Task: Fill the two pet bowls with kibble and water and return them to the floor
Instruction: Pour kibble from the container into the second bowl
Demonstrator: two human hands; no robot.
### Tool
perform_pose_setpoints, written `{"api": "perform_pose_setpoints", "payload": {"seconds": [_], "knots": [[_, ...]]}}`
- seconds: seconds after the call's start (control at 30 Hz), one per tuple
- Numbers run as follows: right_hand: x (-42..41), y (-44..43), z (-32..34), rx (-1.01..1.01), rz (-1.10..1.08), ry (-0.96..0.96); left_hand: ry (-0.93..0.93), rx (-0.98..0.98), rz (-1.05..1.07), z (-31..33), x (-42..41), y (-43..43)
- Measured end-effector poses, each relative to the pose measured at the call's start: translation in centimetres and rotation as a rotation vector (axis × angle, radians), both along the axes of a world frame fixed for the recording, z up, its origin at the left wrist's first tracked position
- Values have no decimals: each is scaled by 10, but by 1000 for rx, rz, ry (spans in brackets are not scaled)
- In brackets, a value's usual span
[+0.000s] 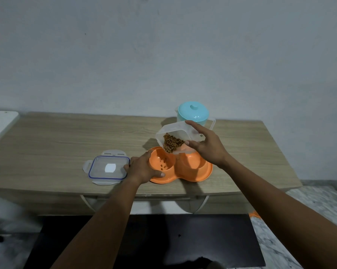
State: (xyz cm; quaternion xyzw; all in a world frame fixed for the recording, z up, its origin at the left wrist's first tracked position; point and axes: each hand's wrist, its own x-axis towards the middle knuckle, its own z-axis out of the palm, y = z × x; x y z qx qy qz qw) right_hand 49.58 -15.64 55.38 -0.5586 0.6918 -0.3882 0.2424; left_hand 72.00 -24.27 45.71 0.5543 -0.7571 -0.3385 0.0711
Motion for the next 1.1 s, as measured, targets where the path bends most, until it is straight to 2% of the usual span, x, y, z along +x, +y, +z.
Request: {"api": "perform_pose_setpoints", "payload": {"seconds": [1.1], "knots": [[5, -9, -4, 4, -14, -34, 1, 19, -3, 10, 2, 5]]}}
